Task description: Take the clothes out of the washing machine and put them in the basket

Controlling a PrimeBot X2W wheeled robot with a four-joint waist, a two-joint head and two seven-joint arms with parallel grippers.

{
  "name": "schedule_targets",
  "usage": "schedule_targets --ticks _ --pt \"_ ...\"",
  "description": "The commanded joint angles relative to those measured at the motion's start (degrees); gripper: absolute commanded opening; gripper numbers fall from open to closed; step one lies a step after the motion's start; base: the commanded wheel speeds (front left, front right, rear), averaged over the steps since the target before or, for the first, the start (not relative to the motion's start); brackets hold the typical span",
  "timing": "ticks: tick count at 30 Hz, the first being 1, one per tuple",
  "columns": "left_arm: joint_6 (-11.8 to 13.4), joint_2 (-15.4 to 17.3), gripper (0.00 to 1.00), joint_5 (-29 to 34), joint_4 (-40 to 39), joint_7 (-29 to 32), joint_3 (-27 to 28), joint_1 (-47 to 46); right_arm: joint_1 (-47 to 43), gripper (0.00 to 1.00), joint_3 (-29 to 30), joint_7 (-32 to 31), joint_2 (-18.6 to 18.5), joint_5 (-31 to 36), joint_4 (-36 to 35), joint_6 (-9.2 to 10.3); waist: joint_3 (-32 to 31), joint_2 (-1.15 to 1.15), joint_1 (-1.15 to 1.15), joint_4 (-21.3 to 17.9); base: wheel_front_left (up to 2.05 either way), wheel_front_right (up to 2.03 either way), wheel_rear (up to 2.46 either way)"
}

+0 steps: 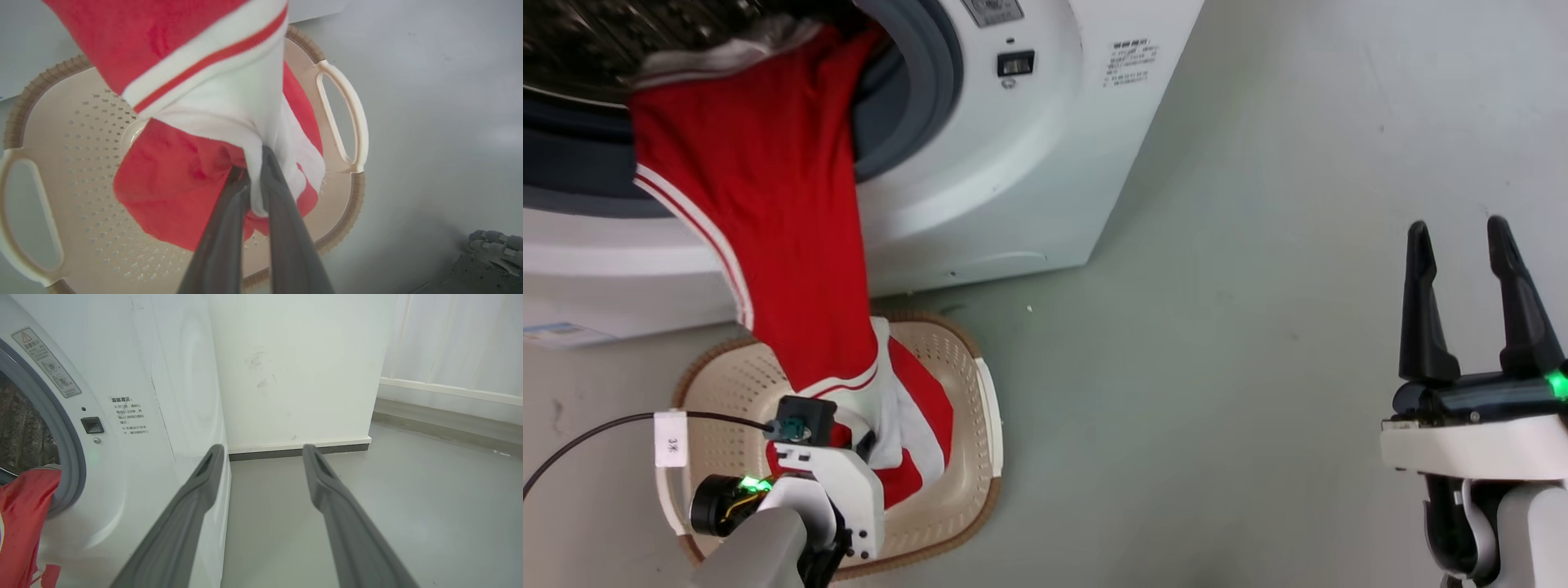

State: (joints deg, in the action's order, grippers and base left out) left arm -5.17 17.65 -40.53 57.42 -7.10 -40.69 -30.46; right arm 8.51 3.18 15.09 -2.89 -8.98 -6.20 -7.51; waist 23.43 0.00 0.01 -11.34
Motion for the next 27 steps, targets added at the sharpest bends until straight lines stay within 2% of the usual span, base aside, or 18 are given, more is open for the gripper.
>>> schedule_targets --ticks 1,10,15,27 --pt "-0.31 -0.68 0.0 -0.54 1.48 -0.43 0.33 -0.95 1.17 1.0 0.05 0.12 0.03 -0.42 -0.3 0.04 3.16 0.0 -0.01 -1.19 0.0 0.0 0.0" --pt "-0.76 -2.56 0.0 -3.52 12.36 -2.02 3.23 -7.08 4.67 1.0 -0.38 0.12 0.02 -1.7 -1.09 0.04 9.57 0.0 -0.01 -2.44 0.0 0.0 0.0" --pt "-0.76 -2.93 0.0 -3.61 14.39 -2.04 3.02 -9.27 6.01 1.0 -0.05 0.12 0.03 -2.28 -1.38 0.04 11.93 0.0 -0.01 -2.37 0.0 0.0 0.0" --pt "1.01 -2.7 0.0 -4.11 16.12 0.16 2.85 -10.63 7.5 1.0 -0.58 0.12 0.03 -2.83 -1.8 0.04 14.82 0.0 -0.01 -2.37 0.0 0.0 0.0"
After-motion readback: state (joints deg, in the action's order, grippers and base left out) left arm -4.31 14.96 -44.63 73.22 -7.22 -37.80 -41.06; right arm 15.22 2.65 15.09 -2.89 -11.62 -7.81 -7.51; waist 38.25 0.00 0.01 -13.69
